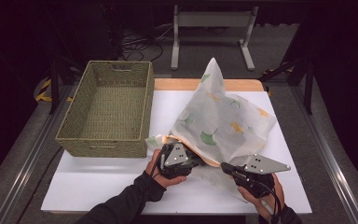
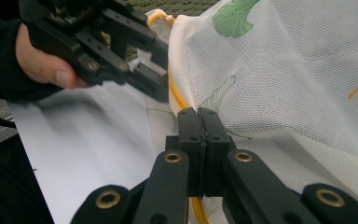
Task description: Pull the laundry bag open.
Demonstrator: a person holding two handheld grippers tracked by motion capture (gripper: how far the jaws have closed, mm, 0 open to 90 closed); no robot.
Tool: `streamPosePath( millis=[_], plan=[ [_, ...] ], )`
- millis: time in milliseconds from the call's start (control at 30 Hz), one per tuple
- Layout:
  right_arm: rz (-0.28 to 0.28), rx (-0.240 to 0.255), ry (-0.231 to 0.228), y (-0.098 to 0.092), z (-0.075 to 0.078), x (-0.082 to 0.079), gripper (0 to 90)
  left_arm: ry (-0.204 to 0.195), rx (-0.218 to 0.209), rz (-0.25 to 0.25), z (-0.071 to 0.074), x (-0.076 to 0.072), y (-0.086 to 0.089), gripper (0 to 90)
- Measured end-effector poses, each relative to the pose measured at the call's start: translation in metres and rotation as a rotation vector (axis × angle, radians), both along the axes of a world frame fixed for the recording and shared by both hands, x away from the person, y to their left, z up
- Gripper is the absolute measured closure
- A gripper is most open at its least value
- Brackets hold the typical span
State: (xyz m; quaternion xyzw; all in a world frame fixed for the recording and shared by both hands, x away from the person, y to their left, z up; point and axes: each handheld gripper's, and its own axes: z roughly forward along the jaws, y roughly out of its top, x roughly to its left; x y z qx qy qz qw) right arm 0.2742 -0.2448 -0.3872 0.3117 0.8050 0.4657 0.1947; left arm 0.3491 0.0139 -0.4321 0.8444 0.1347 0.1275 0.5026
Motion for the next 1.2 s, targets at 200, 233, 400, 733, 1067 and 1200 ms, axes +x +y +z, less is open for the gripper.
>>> streamPosePath(
  millis=[200,233,400,733,1067,1200],
  plan=[
    [0.014,0.0,0.01,0.003,-0.001,0.0,89.6,0.073,0.057,-0.076,-0.019,0.014,-0.046,48.1],
    [0.016,0.002,0.013,0.003,-0.002,0.0,89.6,0.079,0.082,-0.065,-0.024,0.018,-0.055,43.1],
    [0.022,0.0,0.02,0.003,-0.003,0.001,89.6,0.056,0.134,-0.023,-0.027,0.03,-0.072,48.3],
    [0.032,0.009,0.054,-0.002,-0.006,-0.003,89.6,0.03,0.163,0.102,-0.028,0.056,-0.071,81.1],
    [0.036,-0.015,0.046,0.001,-0.006,-0.003,89.6,0.052,0.064,0.258,-0.027,0.063,-0.057,79.3],
    [0.026,-0.04,0.023,0.005,-0.007,-0.002,89.7,0.077,0.042,0.196,-0.024,0.057,-0.051,65.8]
  ],
)
